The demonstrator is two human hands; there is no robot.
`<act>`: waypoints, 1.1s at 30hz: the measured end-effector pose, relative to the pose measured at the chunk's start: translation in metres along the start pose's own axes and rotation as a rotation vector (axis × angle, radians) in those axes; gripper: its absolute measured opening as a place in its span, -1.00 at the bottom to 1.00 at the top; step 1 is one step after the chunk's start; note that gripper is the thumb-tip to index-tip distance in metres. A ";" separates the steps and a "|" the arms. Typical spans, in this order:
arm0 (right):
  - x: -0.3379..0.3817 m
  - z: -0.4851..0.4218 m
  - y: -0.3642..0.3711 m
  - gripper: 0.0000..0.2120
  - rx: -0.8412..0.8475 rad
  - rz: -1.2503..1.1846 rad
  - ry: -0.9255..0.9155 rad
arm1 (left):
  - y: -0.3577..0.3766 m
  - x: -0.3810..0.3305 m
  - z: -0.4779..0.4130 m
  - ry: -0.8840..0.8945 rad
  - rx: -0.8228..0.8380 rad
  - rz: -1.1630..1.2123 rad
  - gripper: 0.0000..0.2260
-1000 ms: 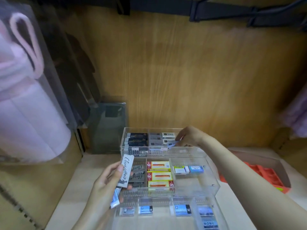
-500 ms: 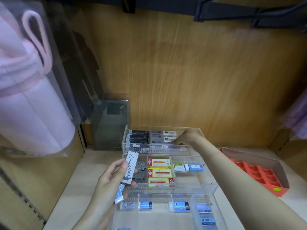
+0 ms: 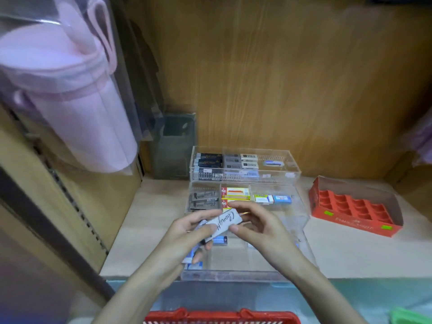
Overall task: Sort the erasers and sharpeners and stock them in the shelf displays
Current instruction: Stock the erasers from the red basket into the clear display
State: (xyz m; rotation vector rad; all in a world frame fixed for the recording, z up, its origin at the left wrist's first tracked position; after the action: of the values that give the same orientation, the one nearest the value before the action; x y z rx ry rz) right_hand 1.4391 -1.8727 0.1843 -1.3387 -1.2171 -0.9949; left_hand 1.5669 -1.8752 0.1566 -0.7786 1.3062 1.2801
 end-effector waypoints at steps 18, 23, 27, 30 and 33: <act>-0.011 -0.044 0.022 -0.72 -0.184 0.707 -0.257 | -0.077 0.020 0.001 -0.077 -0.445 0.098 -0.90; -0.028 -0.087 0.027 -0.73 -0.147 0.976 -0.158 | -0.090 0.017 0.000 -0.103 -0.449 0.148 -0.86; -0.025 -0.089 0.029 -0.73 -0.083 1.008 -0.167 | -0.090 0.017 0.001 -0.109 -0.442 0.159 -0.86; -0.022 -0.088 0.031 -0.80 0.004 1.084 -0.168 | -0.087 0.015 0.001 -0.105 -0.433 0.167 -0.86; -0.028 -0.093 0.041 -0.85 0.063 1.164 -0.130 | -0.085 0.014 0.001 -0.102 -0.434 0.165 -0.86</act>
State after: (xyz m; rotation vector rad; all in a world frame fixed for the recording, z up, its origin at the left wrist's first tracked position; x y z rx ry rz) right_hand 1.4813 -1.9669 0.1624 -1.7148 -0.3644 -0.0314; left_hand 1.6452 -1.8879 0.1237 -0.9035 1.0382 1.7460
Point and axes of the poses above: each hand's wrist, its own z-axis away from the middle knuckle, its own y-axis out of the palm, x = y × z, the point moved 10 cm from there along -z, towards the middle knuckle, and after that the axes turned 6 degrees about -x, right-handed, at the moved point
